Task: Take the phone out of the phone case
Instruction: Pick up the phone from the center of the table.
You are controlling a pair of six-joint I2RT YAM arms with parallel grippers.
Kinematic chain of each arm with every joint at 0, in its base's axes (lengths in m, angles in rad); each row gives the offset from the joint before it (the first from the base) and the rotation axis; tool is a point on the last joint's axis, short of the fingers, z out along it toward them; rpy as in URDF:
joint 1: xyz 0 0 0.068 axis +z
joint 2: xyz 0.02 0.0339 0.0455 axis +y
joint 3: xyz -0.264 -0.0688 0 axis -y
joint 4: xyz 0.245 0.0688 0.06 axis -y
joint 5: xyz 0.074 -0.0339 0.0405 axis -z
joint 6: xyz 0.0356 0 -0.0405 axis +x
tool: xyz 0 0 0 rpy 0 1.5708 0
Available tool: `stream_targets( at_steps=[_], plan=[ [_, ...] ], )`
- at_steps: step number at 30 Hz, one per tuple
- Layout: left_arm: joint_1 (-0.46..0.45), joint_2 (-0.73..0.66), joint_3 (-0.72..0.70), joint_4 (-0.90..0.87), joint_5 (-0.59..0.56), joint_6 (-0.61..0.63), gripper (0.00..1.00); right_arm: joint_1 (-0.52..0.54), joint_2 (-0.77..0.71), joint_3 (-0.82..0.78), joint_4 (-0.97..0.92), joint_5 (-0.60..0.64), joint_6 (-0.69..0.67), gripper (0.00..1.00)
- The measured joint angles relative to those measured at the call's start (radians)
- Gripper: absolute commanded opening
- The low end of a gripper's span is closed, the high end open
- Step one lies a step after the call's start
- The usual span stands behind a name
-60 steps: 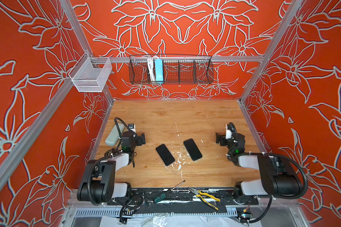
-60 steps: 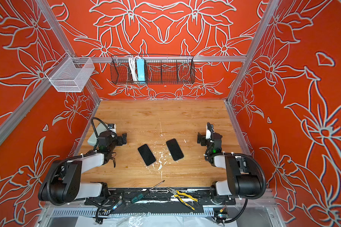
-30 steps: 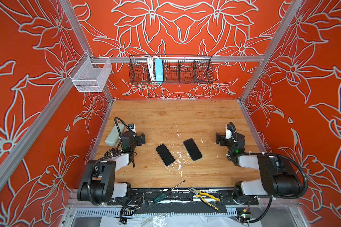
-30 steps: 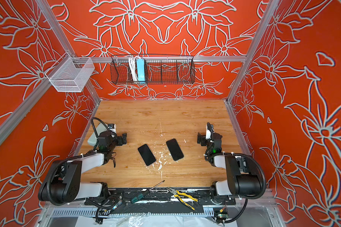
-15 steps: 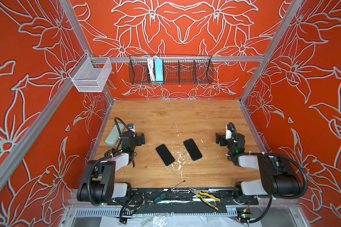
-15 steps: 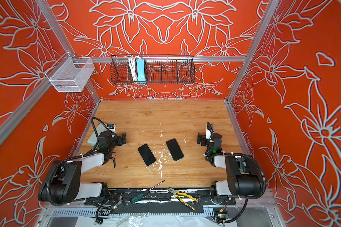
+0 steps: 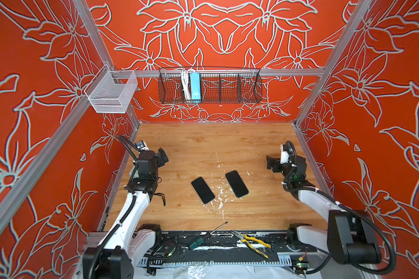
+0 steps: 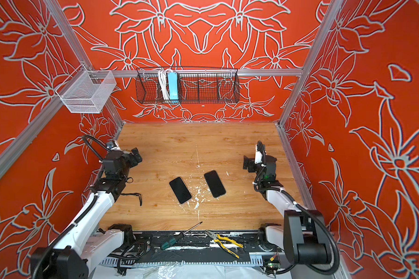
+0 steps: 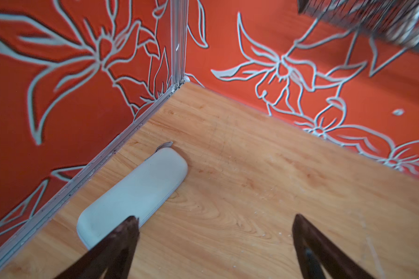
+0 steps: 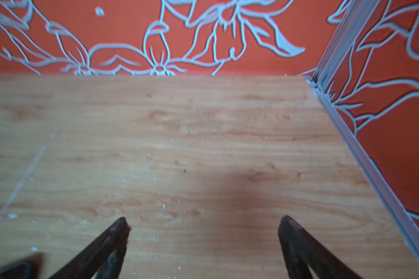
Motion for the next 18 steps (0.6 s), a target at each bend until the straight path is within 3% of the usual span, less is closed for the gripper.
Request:
stream_targets(
  at_steps=[8, 18],
  plan=[
    [0.0, -0.137, 0.095, -0.175, 0.061, -0.09, 0.97, 0.0, -0.153, 0.119, -0.281, -0.011, 0.111, 0.98],
    [0.0, 0.027, 0.42, -0.404, 0.173, -0.109, 0.97, 0.0, -0.322, 0.095, -0.385, -0.187, 0.09, 0.97]
  ],
)
